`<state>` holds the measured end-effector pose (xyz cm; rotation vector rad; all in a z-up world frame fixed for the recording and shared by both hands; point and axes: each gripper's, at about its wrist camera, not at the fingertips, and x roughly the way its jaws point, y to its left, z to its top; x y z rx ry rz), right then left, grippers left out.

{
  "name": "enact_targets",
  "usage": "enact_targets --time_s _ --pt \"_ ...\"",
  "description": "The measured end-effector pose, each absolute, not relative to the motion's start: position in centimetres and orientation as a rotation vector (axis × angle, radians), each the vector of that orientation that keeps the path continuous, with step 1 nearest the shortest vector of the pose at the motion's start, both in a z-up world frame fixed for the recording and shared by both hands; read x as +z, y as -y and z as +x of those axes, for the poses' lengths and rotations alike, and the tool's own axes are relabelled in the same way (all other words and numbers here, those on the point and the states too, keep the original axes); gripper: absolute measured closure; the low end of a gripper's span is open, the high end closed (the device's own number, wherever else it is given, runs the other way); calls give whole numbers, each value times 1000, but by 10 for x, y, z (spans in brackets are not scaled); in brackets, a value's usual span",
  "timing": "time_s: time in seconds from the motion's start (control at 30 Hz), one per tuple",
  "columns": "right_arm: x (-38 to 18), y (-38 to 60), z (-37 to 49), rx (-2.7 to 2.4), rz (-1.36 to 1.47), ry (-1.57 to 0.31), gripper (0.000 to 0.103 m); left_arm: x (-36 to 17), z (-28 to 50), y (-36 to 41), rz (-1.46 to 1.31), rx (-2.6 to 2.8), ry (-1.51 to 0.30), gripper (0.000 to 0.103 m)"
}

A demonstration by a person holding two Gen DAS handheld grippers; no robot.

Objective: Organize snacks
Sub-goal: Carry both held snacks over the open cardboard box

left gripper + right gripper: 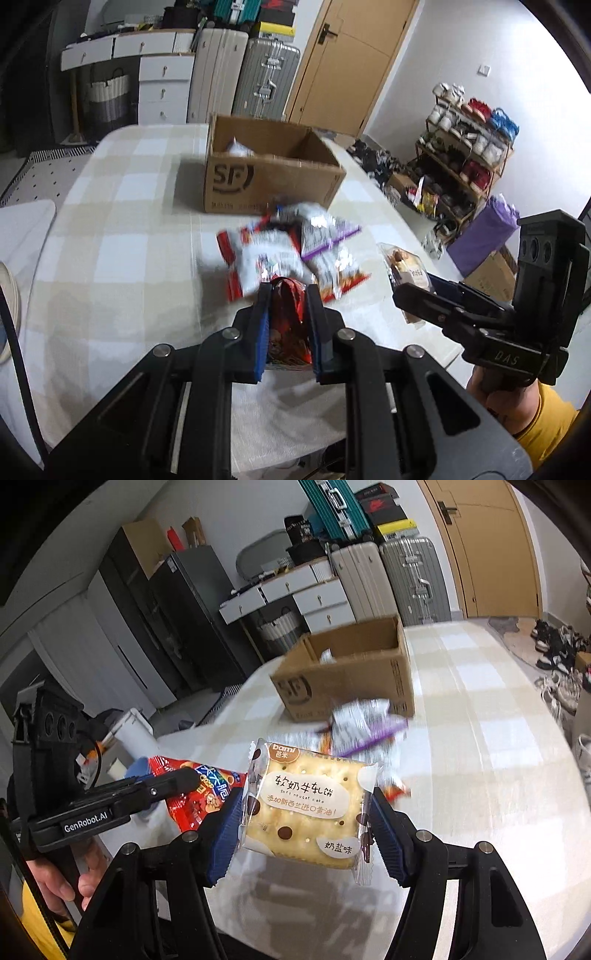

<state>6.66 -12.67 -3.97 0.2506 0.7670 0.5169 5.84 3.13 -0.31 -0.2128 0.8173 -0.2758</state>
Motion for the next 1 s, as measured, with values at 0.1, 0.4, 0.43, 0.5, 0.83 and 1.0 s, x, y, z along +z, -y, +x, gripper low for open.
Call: enact_targets --time_s 0.1,0.4,0.43,0.5,0.83,1.0 --pt "-20 124 77 530 243 -737 37 13 67 -33 -221 -285 -802 88" --pt "27 116 116 547 233 -675 37 65 105 -28 -191 -290 -750 88" --pt "30 117 124 548 246 -676 37 70 110 -29 -191 -290 -746 88" --pt "34 117 137 542 261 -684 37 80 125 -30 -182 -282 -736 88" --pt "40 110 212 535 267 -718 37 103 223 -47 -191 -254 -757 88" --pt "33 107 252 531 278 -741 37 99 277 -44 -182 -252 -776 88"
